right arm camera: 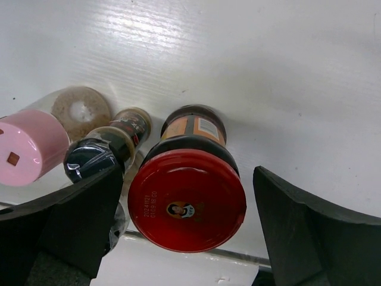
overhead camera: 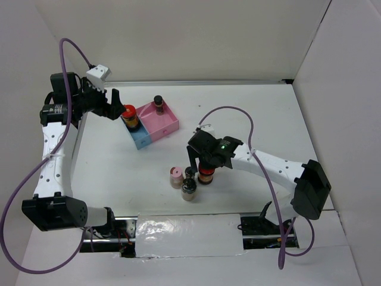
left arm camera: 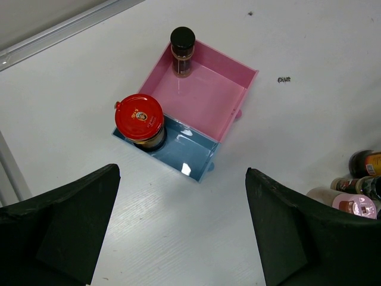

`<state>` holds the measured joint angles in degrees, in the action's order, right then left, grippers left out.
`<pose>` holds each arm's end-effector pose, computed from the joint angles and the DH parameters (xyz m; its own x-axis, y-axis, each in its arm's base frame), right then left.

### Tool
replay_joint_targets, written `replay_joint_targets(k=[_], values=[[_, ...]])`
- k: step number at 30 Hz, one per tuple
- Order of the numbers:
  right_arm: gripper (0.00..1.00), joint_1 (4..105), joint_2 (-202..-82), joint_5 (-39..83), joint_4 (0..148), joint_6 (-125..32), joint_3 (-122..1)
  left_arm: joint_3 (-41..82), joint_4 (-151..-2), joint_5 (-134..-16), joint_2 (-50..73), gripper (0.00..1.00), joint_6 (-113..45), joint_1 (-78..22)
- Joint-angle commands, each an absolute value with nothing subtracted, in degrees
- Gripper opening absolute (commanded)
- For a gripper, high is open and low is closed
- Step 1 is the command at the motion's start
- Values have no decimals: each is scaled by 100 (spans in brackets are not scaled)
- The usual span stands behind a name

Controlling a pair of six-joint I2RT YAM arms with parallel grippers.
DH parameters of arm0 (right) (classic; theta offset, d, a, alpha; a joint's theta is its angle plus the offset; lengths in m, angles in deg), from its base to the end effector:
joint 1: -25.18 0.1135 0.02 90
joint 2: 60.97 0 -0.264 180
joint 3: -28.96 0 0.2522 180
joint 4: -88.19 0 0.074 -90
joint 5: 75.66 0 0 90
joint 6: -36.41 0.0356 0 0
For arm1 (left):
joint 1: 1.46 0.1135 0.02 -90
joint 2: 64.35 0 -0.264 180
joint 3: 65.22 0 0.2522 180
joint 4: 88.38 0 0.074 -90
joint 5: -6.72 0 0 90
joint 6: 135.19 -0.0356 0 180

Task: Organize the condiment bottles

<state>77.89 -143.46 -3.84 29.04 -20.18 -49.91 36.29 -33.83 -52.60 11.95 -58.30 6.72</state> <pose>0.1824 0.2212 0.2634 -0.8183 -0.2110 -0.5347 -0.2621 0.9648 0.0204 0.2766 0.0214 0.4261 -0.4003 0.1395 -0.9057 0.4196 0.9065 -0.0458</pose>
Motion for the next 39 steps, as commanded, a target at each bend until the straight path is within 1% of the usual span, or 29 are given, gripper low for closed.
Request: replay_joint_targets(k=[1, 2, 4, 5, 7, 9, 10, 12, 13, 14, 15, 16, 19, 23, 25, 26, 28, 29, 31, 33, 35, 37, 38, 39], values=[[96, 7757, -14446, -350, 2961, -2046, -5011, 3802, -3393, -5129, 1054, 99, -5741, 724], [92, 7765, -14437, -359, 2969, -2028, -4985, 3802, -3393, -5129, 1062, 99, -5732, 715], [88, 7757, -14402, -377, 3039, -2011, -4897, 3802, -3384, -5111, 1062, 99, -5741, 724], [83, 7757, -14394, -351, 3083, -2010, -4879, 3810, -3367, -5111, 1062, 99, -5732, 715], [80, 7757, -14411, -342, 3136, -2010, -4870, 3811, -3358, -5111, 1062, 99, -5741, 715], [69, 7765, -14446, -350, 3145, -2028, -4896, 3802, -3349, -5102, 1054, 99, -5750, 724], [58, 7765, -14490, -368, 3128, -2045, -4931, 3810, -3358, -5111, 1054, 99, -5741, 715], [43, 7757, -14534, -438, 3075, -2054, -5036, 3811, -3349, -5102, 1054, 99, -5759, 715], [27, 7757, -14569, -482, 3005, -2081, -5081, 3811, -3349, -5102, 1045, 99, -5759, 715], [21, 7765, -14578, -561, 2952, -2124, -5151, 3811, -3358, -5111, 1045, 99, -5767, 715], [12, 7739, -14595, -770, 2813, -2151, -5378, 3802, -3384, -5128, 1045, 99, -5767, 724], [0, 7722, -14648, -912, 2750, -2256, -5493, 3784, -3393, -5163, 1045, 99, -5767, 724], [0, 7537, -14763, -1308, 2592, -2607, -6178, 3723, -3516, -5243, 1036, 99, -5654, 750], [0, 7326, -15253, -1703, 2433, -3056, -7180, 3565, -3639, -5348, 992, 99, -5478, 794], [0, 7300, -15500, -1896, 2416, -3354, -7856, 3460, -3805, -5453, 975, 99, -5337, 855], [0, 7291, -15805, -1923, 2398, -3468, -8415, 3328, -3884, -5610, 949, 99, -5224, 899], [0, 7352, -16158, -1871, 2319, -3723, -9033, 3153, -4077, -5804, 939, 99, -5109, 996], [0, 7378, -16491, -1827, 2310, -3811, -9628, 3108, -4113, -5840, 939, 99, -4986, 1040], [0, 7554, -16844, -1661, 2354, -4049, -10150, 2976, -4236, -5910, 922, 99, -4863, 1180], [0, 7721, -17354, -1564, 2486, -4321, -10923, 2871, -4342, -6016, 878, 99, -4722, 1294], [0, 8036, -17905, -1380, 2704, -4671, -12001, 2686, -4482, -6121, 869, 99, -4616, 1391], [0, 8186, -18224, -1327, 2810, -4769, -12233, 2633, -4500, -6139, 852, 99, -4616, 1453], [0, 8222, -18365, -1135, 3090, -4936, -12566, 2598, -4518, -6157, 843, 99, -4590, 1488], [0, 8327, -18505, -1081, 3301, -5007, -12622, 2528, -4527, -6183, 834, 99, -4581, 1497]])
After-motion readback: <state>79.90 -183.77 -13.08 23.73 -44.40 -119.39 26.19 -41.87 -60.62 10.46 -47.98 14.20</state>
